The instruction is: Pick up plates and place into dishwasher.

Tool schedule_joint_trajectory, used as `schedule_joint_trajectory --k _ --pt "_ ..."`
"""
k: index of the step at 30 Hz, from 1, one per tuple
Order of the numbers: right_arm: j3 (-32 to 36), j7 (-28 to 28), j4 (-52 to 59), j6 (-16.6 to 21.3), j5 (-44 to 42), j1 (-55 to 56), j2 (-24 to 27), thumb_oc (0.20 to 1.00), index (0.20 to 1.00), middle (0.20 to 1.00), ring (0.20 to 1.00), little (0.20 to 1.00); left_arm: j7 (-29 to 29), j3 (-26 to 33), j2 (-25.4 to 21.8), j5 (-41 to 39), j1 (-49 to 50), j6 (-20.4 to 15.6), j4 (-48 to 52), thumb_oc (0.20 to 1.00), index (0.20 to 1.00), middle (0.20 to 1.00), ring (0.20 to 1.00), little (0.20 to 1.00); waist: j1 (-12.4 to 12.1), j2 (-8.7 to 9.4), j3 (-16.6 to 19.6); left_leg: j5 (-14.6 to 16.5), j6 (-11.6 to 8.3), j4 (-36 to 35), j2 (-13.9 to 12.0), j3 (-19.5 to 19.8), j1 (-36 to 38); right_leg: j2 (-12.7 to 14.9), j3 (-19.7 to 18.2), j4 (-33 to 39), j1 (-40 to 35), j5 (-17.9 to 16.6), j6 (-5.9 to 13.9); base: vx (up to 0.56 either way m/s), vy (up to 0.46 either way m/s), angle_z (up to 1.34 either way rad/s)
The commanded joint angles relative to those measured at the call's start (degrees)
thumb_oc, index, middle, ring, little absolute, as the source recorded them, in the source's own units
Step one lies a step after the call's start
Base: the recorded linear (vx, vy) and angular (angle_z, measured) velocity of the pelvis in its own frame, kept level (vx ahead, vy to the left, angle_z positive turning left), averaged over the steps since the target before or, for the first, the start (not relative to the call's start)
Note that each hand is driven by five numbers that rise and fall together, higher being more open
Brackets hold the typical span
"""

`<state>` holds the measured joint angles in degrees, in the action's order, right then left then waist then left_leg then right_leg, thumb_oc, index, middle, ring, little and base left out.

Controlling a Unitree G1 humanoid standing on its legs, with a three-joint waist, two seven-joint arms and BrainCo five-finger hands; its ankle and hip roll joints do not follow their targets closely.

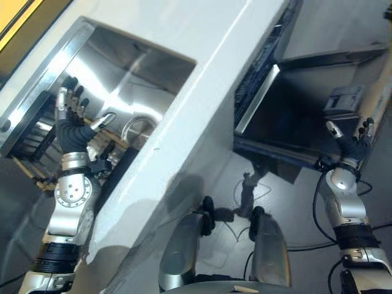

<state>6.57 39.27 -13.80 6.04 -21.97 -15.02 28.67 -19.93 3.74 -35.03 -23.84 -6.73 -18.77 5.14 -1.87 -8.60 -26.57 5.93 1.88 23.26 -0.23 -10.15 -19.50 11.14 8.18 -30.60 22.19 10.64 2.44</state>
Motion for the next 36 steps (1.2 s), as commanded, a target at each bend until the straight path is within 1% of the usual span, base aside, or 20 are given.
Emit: schedule_joint_trajectory --k 1,2,3,5,8,11,12,16,17,18,19,20,23,25,27,28,30,31,33,36 --pt "3.1 3.7 2.0 1.7 -2.6 3.6 0.7 1.000 1.000 1.000 1.000 1.000 -0.3 1.3 2.2 0.7 -0.6 -2.2 1.9 1.000 1.000 1.000 1.000 1.000 2.4 -1.98 1.3 -1.6 0.05 -4.6 2.8 -0.7 1.1 2.0 0.7 -5.3 -0.8 -1.3 -1.14 -0.08 -0.023 -0.28" --pt "3.9 4.2 1.1 1.8 -4.2 5.3 -0.1 1.000 1.000 1.000 1.000 1.000 0.4 1.4 2.8 0.9 -0.2 -2.4 2.1 1.000 1.000 1.000 1.000 1.000 3.1 -2.39 0.7 -2.0 -0.39 -4.4 2.6 -0.5 0.9 1.2 0.0 -5.0 -0.9 0.2 -1.33 -0.07 -0.023 -0.22" --pt "4.1 4.7 0.4 2.3 -3.9 6.8 -1.0 1.000 1.000 1.000 1.000 1.000 0.9 1.7 3.2 0.8 0.6 -2.4 2.7 1.000 1.000 1.000 1.000 1.000 3.5 -2.60 0.2 -2.3 -0.65 -4.2 2.5 -0.4 1.0 1.0 -0.4 -4.6 -1.2 0.6 -1.39 -0.06 -0.025 -0.12" --pt "3.9 7.6 -0.8 2.5 -4.1 8.6 -2.3 1.000 1.000 1.000 1.000 1.000 0.9 2.2 3.6 0.6 1.7 -2.8 3.3 1.000 1.000 1.000 1.000 1.000 4.1 -2.82 -0.5 -2.7 -0.96 -4.5 2.3 -0.6 1.4 0.8 -0.6 -3.5 -1.7 0.5 -1.32 -0.05 -0.013 -0.11" --pt "3.7 11.7 -3.5 4.2 -3.9 10.3 -4.5 1.000 1.000 1.000 1.000 1.000 1.0 2.8 4.5 0.4 2.7 -3.5 3.8 1.000 1.000 1.000 1.000 1.000 4.8 -3.13 -0.9 -3.6 -1.46 -5.7 2.0 -0.9 1.9 0.0 -1.0 -1.7 -2.5 0.5 -1.12 -0.04 -0.008 -0.17" --pt "3.7 15.7 -5.4 6.2 -6.7 11.7 -6.1 1.000 1.000 1.000 1.000 1.000 1.1 2.6 5.5 0.6 3.2 -3.6 4.2 1.000 1.000 1.000 1.000 1.000 5.3 -3.61 -1.0 -4.3 -1.87 -6.5 1.6 -1.4 1.9 -0.4 -1.1 -0.9 -2.4 0.4 -1.19 -0.04 -0.007 -0.16" --pt "4.0 17.1 -6.2 7.3 -7.5 12.0 -6.3 1.000 1.000 1.000 1.000 1.000 1.0 2.3 5.9 0.8 3.2 -3.7 4.5 1.000 1.000 1.000 1.000 1.000 5.5 -3.95 -1.0 -4.4 -2.01 -6.5 1.5 -1.6 1.5 -0.6 -1.2 -0.8 -2.2 0.4 -1.31 -0.05 -0.001 -0.11" --pt "4.4 18.7 -9.4 10.9 -10.6 10.9 -6.7 1.000 1.000 1.000 1.000 1.000 -0.3 1.1 6.6 0.9 2.6 -3.5 4.7 1.000 1.000 1.000 1.000 1.000 5.8 -5.69 -1.4 -4.6 -2.32 -4.9 1.4 -1.7 -0.7 -0.6 -1.5 -2.0 -0.4 1.1 -1.93 -0.05 0.018 -0.16" --pt "4.4 18.6 -10.2 12.5 -11.2 10.0 -6.7 1.000 1.000 1.000 1.000 1.000 -0.5 0.6 6.7 0.9 2.5 -3.6 4.6 1.000 1.000 1.000 1.000 1.000 5.8 -6.34 -1.7 -4.8 -2.41 -3.9 1.3 -1.7 -1.6 -0.4 -1.5 -3.1 0.5 1.5 -2.14 -0.06 0.032 -0.12" --pt "4.4 18.0 -10.8 15.1 -12.8 9.0 -6.6 1.000 1.000 1.000 1.000 1.000 -0.7 0.2 6.7 0.8 2.5 -3.8 4.6 1.000 1.000 1.000 1.000 1.000 5.7 -7.06 -2.1 -4.9 -2.43 -2.8 1.4 -1.8 -2.7 -0.1 -1.6 -4.4 1.6 1.9 -2.35 -0.06 0.029 -0.14" --pt "4.4 17.4 -11.1 16.4 -13.6 8.4 -6.6 1.000 1.000 1.000 1.000 1.000 -0.7 0.0 6.8 0.9 2.4 -3.8 4.6 1.000 1.000 1.000 1.000 1.000 5.7 -7.40 -2.3 -4.8 -2.39 -2.0 1.4 -1.8 -3.6 0.0 -1.7 -5.5 2.6 2.3 -2.47 -0.09 0.025 -0.08" --pt "4.3 17.1 -11.1 18.8 -14.8 7.2 -7.0 1.000 1.000 1.000 1.000 1.000 -0.8 -0.4 6.9 0.9 2.5 -4.3 4.6 1.000 1.000 1.000 1.000 1.000 5.7 -8.18 -2.9 -4.8 -2.24 -0.8 1.5 -1.8 -4.9 0.3 -1.9 -7.6 4.5 2.9 -2.66 -0.10 0.015 0.02" --pt "3.6 14.1 -11.6 24.3 -17.6 3.9 -7.1 1.000 1.000 1.000 1.000 1.000 -1.7 -2.2 6.8 1.0 2.8 -5.1 4.8 1.000 1.000 1.000 1.000 1.000 5.7 -10.15 -3.2 -3.8 -1.80 2.3 1.6 -2.7 -9.6 0.8 -2.7 -12.3 10.5 4.1 -3.22 -0.10 0.019 0.06" --pt "3.8 10.1 -12.8 27.9 -20.3 0.7 -6.9 1.000 1.000 1.000 1.000 1.000 -2.8 -3.5 6.6 0.9 2.6 -5.8 4.6 1.000 1.000 1.000 1.000 1.000 5.6 -11.35 -3.2 -3.0 -1.72 4.1 1.6 -3.4 -12.2 1.0 -3.2 -14.9 13.6 5.1 -3.61 -0.02 0.023 0.04" --pt "3.7 5.3 -14.1 29.8 -20.9 -2.3 -6.4 1.000 1.000 1.000 1.000 1.000 -3.0 -4.6 6.1 0.4 2.2 -6.1 4.5 1.000 1.000 1.000 1.000 1.000 5.6 -12.15 -3.2 -0.7 -2.16 6.8 2.1 -3.3 -13.7 1.3 -4.4 -18.1 15.4 7.7 -3.63 0.07 0.005 0.02" --pt "3.5 4.0 -14.9 30.1 -20.9 -3.9 -6.0 1.000 1.000 1.000 1.000 1.000 -3.0 -5.0 6.0 0.2 2.0 -6.1 4.5 1.000 1.000 1.000 1.000 1.000 5.6 -12.50 -3.2 0.0 -2.02 7.8 2.2 -3.4 -14.3 1.5 -4.7 -19.4 16.4 8.3 -3.75 0.00 0.000 0.00" --pt "3.3 -1.9 -17.3 30.6 -23.6 -7.8 -4.9 1.000 1.000 1.000 1.000 1.000 -2.8 -5.9 5.4 -0.4 0.8 -5.4 4.7 1.000 1.000 1.000 1.000 1.000 5.5 -13.22 -3.2 1.4 -1.74 10.0 2.4 -3.8 -15.9 2.0 -5.3 -22.2 18.8 9.2 -3.91 0.00 -0.011 0.03" --pt "3.1 -3.5 -18.6 30.4 -24.8 -9.4 -4.2 1.000 1.000 1.000 1.000 1.000 -2.8 -6.2 5.1 -0.7 0.3 -5.1 4.7 1.000 1.000 1.000 1.000 1.000 5.4 -13.46 -3.2 1.8 -1.66 11.0 2.4 -4.0 -16.5 2.2 -5.5 -23.2 19.8 9.5 -3.96 0.00 -0.027 0.06" --pt "3.3 -11.2 -22.0 29.2 -30.8 -12.9 -2.1 1.000 1.000 1.000 1.000 1.000 -2.6 -7.1 4.6 -1.1 -0.6 -4.9 4.7 1.000 1.000 1.000 1.000 1.000 5.2 -14.04 -3.2 2.4 -1.58 12.6 2.5 -4.2 -17.6 2.8 -5.8 -25.1 21.7 9.8 -4.04 0.00 -0.036 0.07" --pt "2.7 -21.6 -26.4 26.0 -35.3 -18.1 2.1 1.000 1.000 1.000 1.000 1.000 -2.4 -8.0 3.6 -1.9 -1.7 -4.4 5.1 1.000 1.000 1.000 1.000 1.000 4.6 -14.68 -3.2 3.1 -1.40 14.4 2.8 -4.2 -18.7 3.6 -6.1 -27.4 23.8 10.2 -4.23 0.01 -0.030 0.08"
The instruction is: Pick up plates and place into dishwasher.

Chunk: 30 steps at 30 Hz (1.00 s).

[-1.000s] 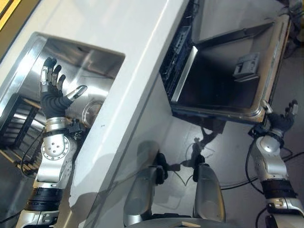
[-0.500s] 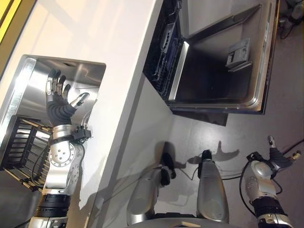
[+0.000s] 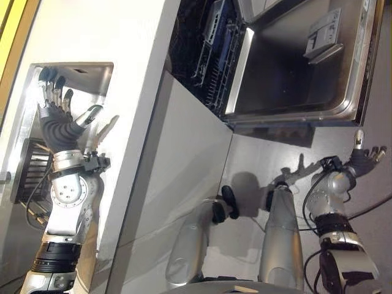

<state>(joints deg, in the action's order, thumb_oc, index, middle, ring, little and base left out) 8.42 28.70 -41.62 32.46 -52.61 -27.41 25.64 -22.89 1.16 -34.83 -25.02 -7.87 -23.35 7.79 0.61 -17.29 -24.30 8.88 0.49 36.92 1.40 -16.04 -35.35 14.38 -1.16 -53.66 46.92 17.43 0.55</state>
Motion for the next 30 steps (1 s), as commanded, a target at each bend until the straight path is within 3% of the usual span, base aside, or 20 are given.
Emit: schedule_joint_trajectory --k 1,4,7,10,15,18,27,28,30 --pt "0.4 -14.9 0.3 -1.5 -5.5 -7.1 6.1 1.000 1.000 1.000 1.000 1.000 0.8 -5.5 3.1 -1.1 -0.9 0.2 2.4 1.000 1.000 1.000 1.000 1.000 2.0 -6.15 -5.5 0.3 0.03 1.1 1.2 1.8 -3.1 0.6 3.2 -4.9 -0.5 3.6 -2.37 0.03 -0.020 0.08" --pt "-1.9 -28.0 -0.5 -7.6 -10.2 -9.4 7.7 1.000 1.000 1.000 1.000 1.000 1.6 -5.1 2.4 -2.4 -1.2 0.3 2.5 1.000 1.000 1.000 1.000 1.000 1.6 -6.19 -5.5 0.5 0.02 1.4 1.4 2.1 -3.2 0.9 3.3 -5.7 0.0 3.9 -2.48 0.04 -0.008 0.07" --pt "-4.8 -36.9 2.0 -10.6 -9.8 -10.2 8.7 1.000 1.000 1.000 1.000 1.000 2.8 -4.3 1.7 -3.5 -1.6 0.6 2.6 1.000 1.000 1.000 1.000 1.000 1.2 -5.80 -5.5 0.3 0.09 1.1 1.5 2.5 -3.2 1.0 3.5 -5.8 0.2 3.8 -2.62 0.01 -0.012 -0.02" --pt "-8.9 -41.1 9.3 -13.6 -6.6 -10.0 7.9 1.000 1.000 1.000 1.000 1.000 3.9 -3.3 1.0 -4.6 -2.4 0.8 1.7 1.000 1.000 1.000 1.000 1.000 1.0 -4.89 -5.5 -0.3 -0.05 0.0 1.4 2.9 -2.4 0.8 4.0 -5.0 -0.7 3.4 -2.52 0.00 0.000 0.00" --pt "-14.6 -39.6 22.3 -17.9 1.1 -11.4 6.9 1.000 1.000 1.000 1.000 1.000 4.0 -2.6 0.5 -4.6 -4.3 1.4 0.5 1.000 1.000 1.000 1.000 1.000 0.4 -3.45 -5.5 -1.7 -0.26 -3.0 1.6 3.6 -0.4 0.3 5.2 -2.7 -3.1 2.7 -2.40 0.00 -0.009 -0.01" --pt "-16.7 -38.7 27.9 -18.0 3.3 -12.5 6.4 1.000 1.000 1.000 1.000 1.000 4.2 -2.4 0.4 -4.4 -5.2 1.8 -0.3 1.000 1.000 1.000 1.000 1.000 -0.1 -2.56 -5.5 -2.5 -0.36 -4.3 1.8 4.2 0.9 0.1 6.2 -1.7 -4.9 2.4 -2.34 -0.01 -0.027 0.02" --pt "-16.3 -39.2 35.2 -20.1 5.3 -12.1 4.2 1.000 1.000 1.000 1.000 1.000 6.1 -0.2 0.4 -5.0 -4.5 2.5 -0.1 1.000 1.000 1.000 1.000 1.000 -1.8 -0.65 -5.4 -3.2 -0.39 -7.9 3.1 6.4 7.2 0.3 9.2 3.4 -13.7 1.2 -1.85 0.03 -0.005 0.01" --pt "-16.2 -39.3 35.5 -20.5 5.8 -11.8 4.0 1.000 1.000 1.000 1.000 1.000 6.3 0.0 0.4 -5.0 -4.1 2.6 0.0 1.000 1.000 1.000 1.000 1.000 -2.1 -0.69 -5.3 -4.9 0.01 -9.1 2.8 6.3 7.7 0.4 10.2 4.7 -14.4 -0.6 -2.27 -0.01 0.030 0.06" --pt "-16.4 -39.6 36.3 -20.8 5.5 -11.2 3.5 1.000 1.000 1.000 1.000 1.000 6.3 0.2 0.5 -5.1 -3.3 2.7 0.3 1.000 1.000 1.000 1.000 1.000 -2.8 -0.10 -4.4 -5.0 0.05 -10.2 3.0 7.0 9.5 0.5 11.1 6.4 -17.0 -0.9 -2.10 0.06 0.030 0.13"
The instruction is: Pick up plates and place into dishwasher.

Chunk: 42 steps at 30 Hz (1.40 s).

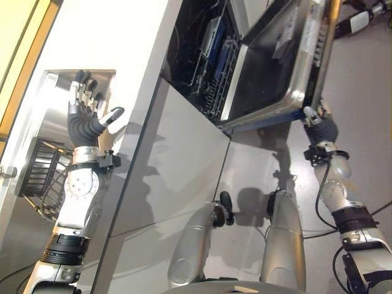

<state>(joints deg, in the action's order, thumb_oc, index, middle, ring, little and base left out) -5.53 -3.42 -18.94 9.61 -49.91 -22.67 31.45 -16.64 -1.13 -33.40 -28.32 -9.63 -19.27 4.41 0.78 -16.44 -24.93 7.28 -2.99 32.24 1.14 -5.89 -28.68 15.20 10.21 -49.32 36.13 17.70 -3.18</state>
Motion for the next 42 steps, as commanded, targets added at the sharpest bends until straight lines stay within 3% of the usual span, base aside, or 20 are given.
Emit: schedule_joint_trajectory --k 1,8,18,23,31,42 --pt "-2.6 -7.6 14.1 1.9 3.2 -15.5 -2.8 1.000 1.000 1.000 1.000 1.000 0.1 2.7 -0.9 -1.9 -1.3 -1.2 3.7 1.000 1.000 1.000 1.000 1.000 -3.4 -0.63 -3.3 -3.4 3.60 -6.0 3.4 -2.9 3.7 -0.2 0.1 2.8 -7.4 -1.2 1.73 0.13 0.024 0.20" --pt "-5.1 -7.2 15.3 2.6 6.9 -12.1 -6.2 1.000 1.000 1.000 1.000 1.000 0.1 3.6 -0.9 -1.1 0.1 -0.7 3.4 1.000 1.000 1.000 1.000 1.000 -6.6 2.52 0.9 -4.2 3.93 -11.2 4.4 0.2 10.1 0.0 3.7 10.0 -16.6 -2.9 2.25 0.12 -0.023 0.31" --pt "-7.0 -3.9 14.4 7.9 7.2 -7.4 -11.1 1.000 1.000 1.000 1.000 1.000 5.9 5.5 -2.8 0.7 1.4 0.7 3.1 1.000 1.000 1.000 1.000 1.000 -12.0 9.50 7.4 -4.7 3.78 -17.2 4.0 5.2 17.0 -2.5 10.3 20.5 -28.8 -6.3 2.94 0.12 -0.154 0.54" --pt "-7.8 -1.8 13.6 8.9 7.9 -5.4 -12.2 1.000 1.000 1.000 1.000 1.000 8.9 5.5 -2.9 1.3 1.5 2.7 2.3 1.000 1.000 1.000 1.000 1.000 -13.0 11.13 8.9 -5.1 3.58 -19.2 3.5 6.6 19.6 -3.9 11.8 23.2 -32.4 -7.1 3.56 0.08 -0.113 0.16" --pt "-7.4 -0.3 12.8 8.7 7.7 -1.9 -13.0 1.000 1.000 1.000 1.000 1.000 9.5 4.8 -1.7 1.8 1.0 2.6 1.7 1.000 1.000 1.000 1.000 1.000 -11.9 11.30 10.3 -7.0 2.84 -23.3 2.6 6.1 21.6 -6.1 11.6 28.3 -35.0 -7.1 3.84 -0.05 -0.037 0.03" --pt "-3.9 7.3 16.3 4.3 14.1 17.2 -12.9 1.000 1.000 1.000 1.000 1.000 7.4 6.5 3.4 3.4 6.9 2.0 3.6 1.000 1.000 1.000 1.000 1.000 -6.4 11.93 14.1 -8.0 2.53 -27.7 0.9 2.3 24.4 -7.7 7.8 34.2 -36.7 -9.4 4.31 -0.01 0.029 -0.20"
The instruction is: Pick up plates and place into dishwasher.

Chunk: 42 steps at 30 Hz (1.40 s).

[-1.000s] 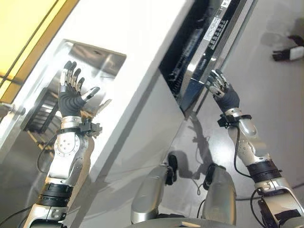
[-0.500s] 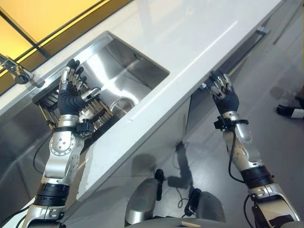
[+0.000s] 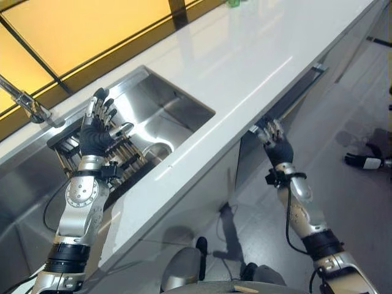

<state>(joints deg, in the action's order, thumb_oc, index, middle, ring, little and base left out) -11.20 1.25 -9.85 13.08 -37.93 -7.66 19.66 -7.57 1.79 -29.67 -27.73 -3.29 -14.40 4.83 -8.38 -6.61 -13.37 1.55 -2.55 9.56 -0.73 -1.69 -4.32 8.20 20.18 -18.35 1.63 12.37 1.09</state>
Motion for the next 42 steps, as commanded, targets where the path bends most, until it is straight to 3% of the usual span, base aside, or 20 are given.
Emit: schedule_joint_trajectory --k 1,7,13,18,20,23,27,32,34,42 --pt "2.7 3.8 8.1 0.6 2.2 3.7 -0.9 1.000 1.000 1.000 1.000 1.000 -1.8 4.0 0.0 2.8 1.1 -2.9 3.4 1.000 1.000 1.000 1.000 1.000 3.3 2.23 2.8 -2.3 2.11 -5.4 2.7 -2.2 0.4 -0.7 -2.5 3.6 -2.3 -4.3 0.19 0.02 0.051 -0.24" --pt "6.7 6.1 15.4 -0.3 4.9 8.3 -0.2 1.000 1.000 1.000 1.000 1.000 -2.7 5.9 1.1 2.5 3.9 -2.6 5.5 1.000 1.000 1.000 1.000 1.000 5.7 3.49 4.4 -1.3 2.60 -6.7 2.7 -3.6 2.7 -0.4 -4.3 6.4 -3.0 -6.2 1.41 0.03 0.060 -0.25" --pt "6.9 7.6 20.3 1.1 9.4 4.8 1.7 1.000 1.000 1.000 1.000 1.000 -3.7 5.8 2.3 2.8 3.4 -2.0 6.3 1.000 1.000 1.000 1.000 1.000 4.5 5.11 6.4 0.5 3.56 -6.4 3.6 -3.1 3.9 0.4 -4.5 7.0 -4.0 -7.2 2.56 0.05 0.085 -0.12" --pt "5.5 5.7 24.6 2.6 10.2 1.3 4.0 1.000 1.000 1.000 1.000 1.000 -3.0 6.4 1.4 2.1 2.4 -2.5 4.7 1.000 1.000 1.000 1.000 1.000 3.0 5.97 6.5 1.8 6.08 -4.4 5.3 -1.0 3.7 0.5 -6.5 -7.7 0.4 -8.9 2.89 0.02 0.102 0.09" --pt "5.1 4.5 24.8 3.0 10.1 0.5 4.3 1.000 1.000 1.000 1.000 1.000 -2.9 6.8 1.2 1.5 2.1 -1.8 4.2 1.000 1.000 1.000 1.000 1.000 2.6 6.29 6.5 1.8 6.52 -3.9 5.9 0.0 3.3 -0.1 -7.6 -10.4 1.2 -9.8 2.89 0.01 0.036 0.54" --pt "3.7 3.0 25.0 2.5 9.6 -1.6 4.8 1.000 1.000 1.000 1.000 1.000 -2.3 6.5 1.1 0.7 1.1 -1.1 2.4 1.000 1.000 1.000 1.000 1.000 2.0 7.52 7.1 0.8 6.33 -3.9 7.4 3.9 2.7 -3.5 -11.5 -4.3 0.1 -9.7 2.41 0.05 -0.058 0.65" --pt "2.1 2.2 23.9 2.2 10.7 -4.5 5.3 1.000 1.000 1.000 1.000 1.000 -2.2 4.3 2.3 1.2 -0.5 -0.5 2.4 1.000 1.000 1.000 1.000 1.000 1.8 8.65 8.4 0.4 5.23 -4.4 8.4 9.2 2.2 -4.0 -16.7 9.9 -2.1 -10.0 2.27 0.06 -0.117 1.03" --pt "0.1 4.0 25.4 -1.1 12.5 -8.0 5.0 1.000 1.000 1.000 1.000 1.000 -2.0 -0.1 4.4 1.4 -2.3 -0.1 4.1 1.000 1.000 1.000 1.000 1.000 1.9 9.20 9.9 0.8 4.80 -4.6 8.7 14.3 1.6 -5.2 -23.9 15.0 -2.3 -11.7 2.77 0.05 -0.122 1.28" --pt "-0.7 3.9 25.6 -2.3 11.7 -9.2 4.8 1.000 1.000 1.000 1.000 1.000 -2.1 -1.2 4.8 1.6 -2.1 -0.3 4.9 1.000 1.000 1.000 1.000 1.000 1.2 9.50 10.3 0.8 4.44 -4.7 8.4 15.9 1.5 -5.8 -23.8 14.8 -2.6 -11.3 2.49 0.03 -0.133 1.11" --pt "-4.7 6.9 21.6 -5.7 9.8 -12.6 3.6 1.000 1.000 1.000 1.000 1.000 -2.7 0.7 4.6 -0.4 -0.4 2.3 5.5 1.000 1.000 1.000 1.000 1.000 -3.7 10.11 11.8 -0.4 1.90 -4.6 6.3 18.7 0.6 -5.2 -16.7 18.7 -4.9 -11.5 1.52 0.01 -0.170 0.77"
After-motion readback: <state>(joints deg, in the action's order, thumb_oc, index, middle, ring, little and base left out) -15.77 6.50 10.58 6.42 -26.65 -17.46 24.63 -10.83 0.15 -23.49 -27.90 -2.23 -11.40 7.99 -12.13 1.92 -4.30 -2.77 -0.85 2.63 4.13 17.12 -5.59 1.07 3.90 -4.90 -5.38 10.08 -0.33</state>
